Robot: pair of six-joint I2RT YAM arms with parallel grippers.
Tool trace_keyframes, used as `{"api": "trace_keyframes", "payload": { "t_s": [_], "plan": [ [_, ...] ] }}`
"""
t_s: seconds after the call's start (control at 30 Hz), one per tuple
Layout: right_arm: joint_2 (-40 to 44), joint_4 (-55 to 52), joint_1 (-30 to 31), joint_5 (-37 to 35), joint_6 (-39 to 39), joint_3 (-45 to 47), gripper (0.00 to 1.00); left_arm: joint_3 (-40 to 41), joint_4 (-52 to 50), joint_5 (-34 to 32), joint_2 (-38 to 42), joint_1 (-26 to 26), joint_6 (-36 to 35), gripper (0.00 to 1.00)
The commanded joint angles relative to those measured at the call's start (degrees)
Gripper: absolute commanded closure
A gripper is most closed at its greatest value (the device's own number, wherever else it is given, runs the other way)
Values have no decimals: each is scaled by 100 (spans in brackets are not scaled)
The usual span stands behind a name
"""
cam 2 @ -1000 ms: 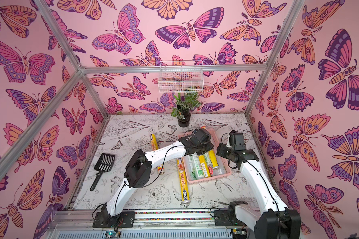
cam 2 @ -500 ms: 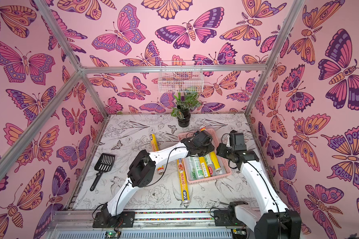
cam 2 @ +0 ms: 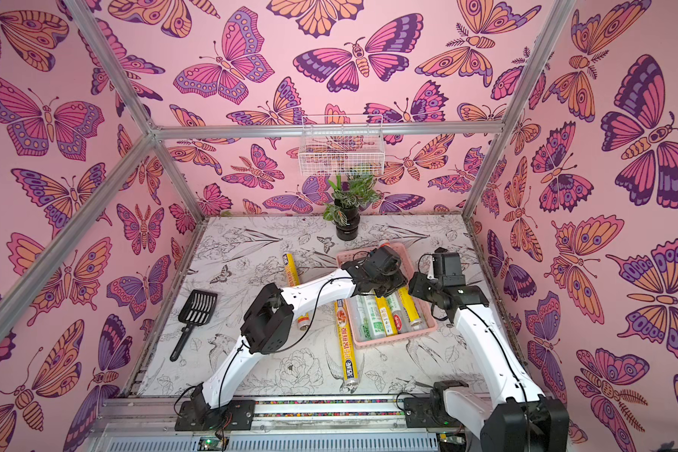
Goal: Put the plastic wrap into the basket
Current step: Place the plastic wrap in the basket.
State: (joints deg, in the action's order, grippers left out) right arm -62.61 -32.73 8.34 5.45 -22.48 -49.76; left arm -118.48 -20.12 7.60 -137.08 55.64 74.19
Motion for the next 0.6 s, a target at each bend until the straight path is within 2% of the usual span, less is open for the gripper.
{"api": "trace_keyframes", "payload": {
  "t_s": [0.0, 0.27, 0.5, 0.57],
  "plan": [
    [58, 15, -25, -36, 18, 54, 39, 131, -115, 273, -131, 53, 80, 65],
    [60, 42, -25, -53, 12, 71, 39, 228, -125, 296, -129, 53, 71, 54],
    [58, 47, -20, -44, 7, 66, 39, 253, -143, 164, 4, 48, -100, 35],
    [65, 32, -22, -44, 8, 54, 39, 255, -174, 116, 71, 52, -215, 32]
  ]
}}
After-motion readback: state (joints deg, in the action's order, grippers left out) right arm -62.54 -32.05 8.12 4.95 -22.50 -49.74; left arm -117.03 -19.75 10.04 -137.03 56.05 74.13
